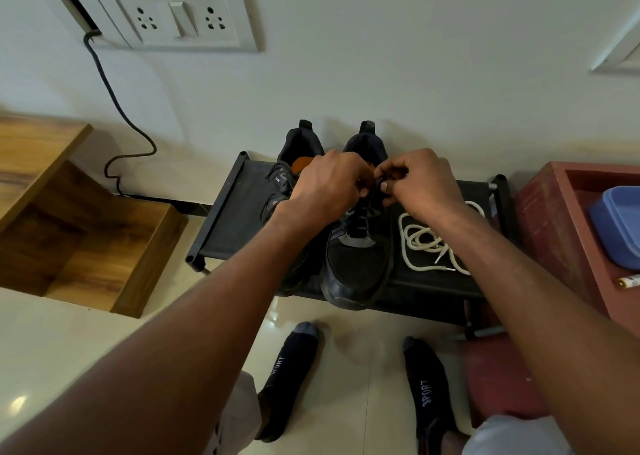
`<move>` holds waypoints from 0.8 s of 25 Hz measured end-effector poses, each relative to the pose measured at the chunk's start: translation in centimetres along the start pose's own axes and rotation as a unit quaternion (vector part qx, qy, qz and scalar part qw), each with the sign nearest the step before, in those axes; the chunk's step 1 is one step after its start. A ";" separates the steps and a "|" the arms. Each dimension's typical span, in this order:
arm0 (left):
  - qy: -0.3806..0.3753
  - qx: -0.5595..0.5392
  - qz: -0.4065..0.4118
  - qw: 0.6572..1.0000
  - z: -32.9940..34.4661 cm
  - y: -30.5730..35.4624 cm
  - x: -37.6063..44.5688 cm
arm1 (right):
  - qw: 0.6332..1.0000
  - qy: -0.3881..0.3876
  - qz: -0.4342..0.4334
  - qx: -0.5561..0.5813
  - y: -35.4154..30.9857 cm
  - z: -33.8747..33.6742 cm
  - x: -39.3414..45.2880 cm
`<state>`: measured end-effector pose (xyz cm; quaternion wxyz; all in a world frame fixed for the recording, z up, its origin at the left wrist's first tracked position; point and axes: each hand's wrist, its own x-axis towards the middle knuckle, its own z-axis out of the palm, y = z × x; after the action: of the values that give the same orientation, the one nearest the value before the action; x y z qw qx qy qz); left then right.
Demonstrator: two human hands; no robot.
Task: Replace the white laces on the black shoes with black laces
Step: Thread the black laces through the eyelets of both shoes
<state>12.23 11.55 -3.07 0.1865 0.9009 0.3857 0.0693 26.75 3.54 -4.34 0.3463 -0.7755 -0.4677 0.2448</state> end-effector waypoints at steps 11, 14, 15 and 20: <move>-0.015 -0.017 -0.019 1.000 0.2 -0.3 0.4 | 0.999 -0.006 0.015 0.050 0.2 0.0 0.1; -0.024 -0.104 -0.056 0.993 0.2 -1.2 0.9 | 0.999 -0.018 -0.006 0.031 0.2 0.0 0.0; -0.026 -0.136 -0.067 0.988 0.2 -1.6 0.9 | 0.999 -0.026 -0.016 0.021 0.2 -0.1 -0.1; -0.034 -0.170 -0.070 0.982 0.3 -2.3 0.8 | 0.998 -0.061 -0.030 -0.013 -0.1 -0.4 0.1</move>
<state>11.32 13.47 -4.25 0.3540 0.8286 0.4242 0.0902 27.06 3.53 -3.99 0.3142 -0.7489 -0.5144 0.2753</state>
